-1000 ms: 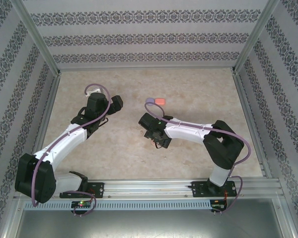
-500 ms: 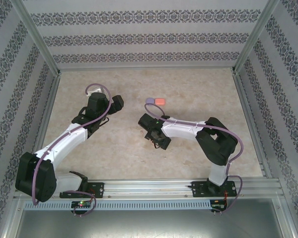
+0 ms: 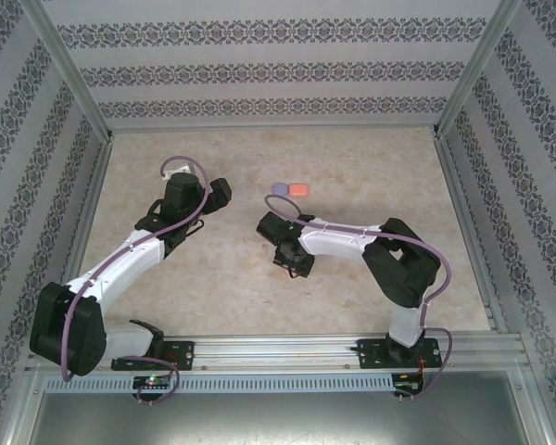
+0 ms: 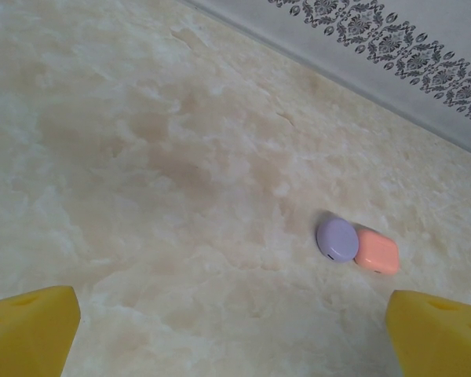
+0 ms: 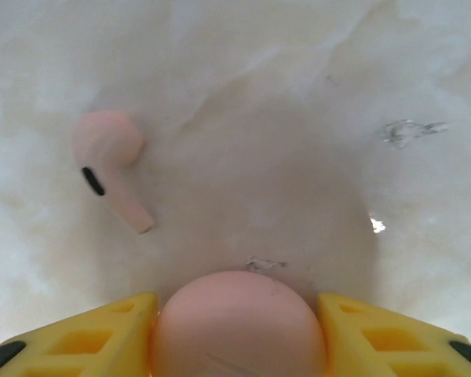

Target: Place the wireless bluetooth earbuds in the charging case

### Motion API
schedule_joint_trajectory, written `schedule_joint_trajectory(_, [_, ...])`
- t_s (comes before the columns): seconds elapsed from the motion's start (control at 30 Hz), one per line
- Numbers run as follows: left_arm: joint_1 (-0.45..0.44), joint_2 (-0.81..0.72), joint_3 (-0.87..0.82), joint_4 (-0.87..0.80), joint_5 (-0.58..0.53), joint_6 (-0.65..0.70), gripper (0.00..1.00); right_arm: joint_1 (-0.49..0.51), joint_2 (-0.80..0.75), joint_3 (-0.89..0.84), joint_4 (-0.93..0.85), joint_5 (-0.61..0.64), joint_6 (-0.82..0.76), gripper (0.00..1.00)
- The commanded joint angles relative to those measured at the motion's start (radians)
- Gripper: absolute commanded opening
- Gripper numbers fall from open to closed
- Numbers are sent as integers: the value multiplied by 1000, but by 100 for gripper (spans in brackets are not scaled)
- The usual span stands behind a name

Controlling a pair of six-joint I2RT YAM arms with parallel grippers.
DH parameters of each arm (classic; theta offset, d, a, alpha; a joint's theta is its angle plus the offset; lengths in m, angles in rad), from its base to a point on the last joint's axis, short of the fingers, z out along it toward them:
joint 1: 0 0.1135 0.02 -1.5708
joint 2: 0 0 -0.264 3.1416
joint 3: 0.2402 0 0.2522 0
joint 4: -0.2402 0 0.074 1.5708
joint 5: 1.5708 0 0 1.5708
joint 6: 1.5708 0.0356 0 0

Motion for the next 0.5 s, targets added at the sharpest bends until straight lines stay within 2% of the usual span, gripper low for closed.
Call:
schedule_joint_trajectory(0.0, [-10, -1, 4, 21, 15, 3, 100, 11, 31, 18, 38, -60, -119, 50])
schedule_joint_trajectory(0.13, [-9, -4, 2, 16, 13, 6, 100, 12, 26, 10, 3, -49, -199, 55])
schedule_joint_trajectory(0.23, [-10, -2, 3, 17, 16, 2, 100, 12, 29, 10, -20, -41, -233, 67])
schedule_joint_trajectory(0.33, [-11, 0, 4, 21, 19, -2, 100, 12, 25, 7, -20, -41, -213, 74])
schedule_joint_trajectory(0.47, [-14, -1, 4, 23, 18, -4, 100, 8, 22, -3, -4, -70, -115, 74])
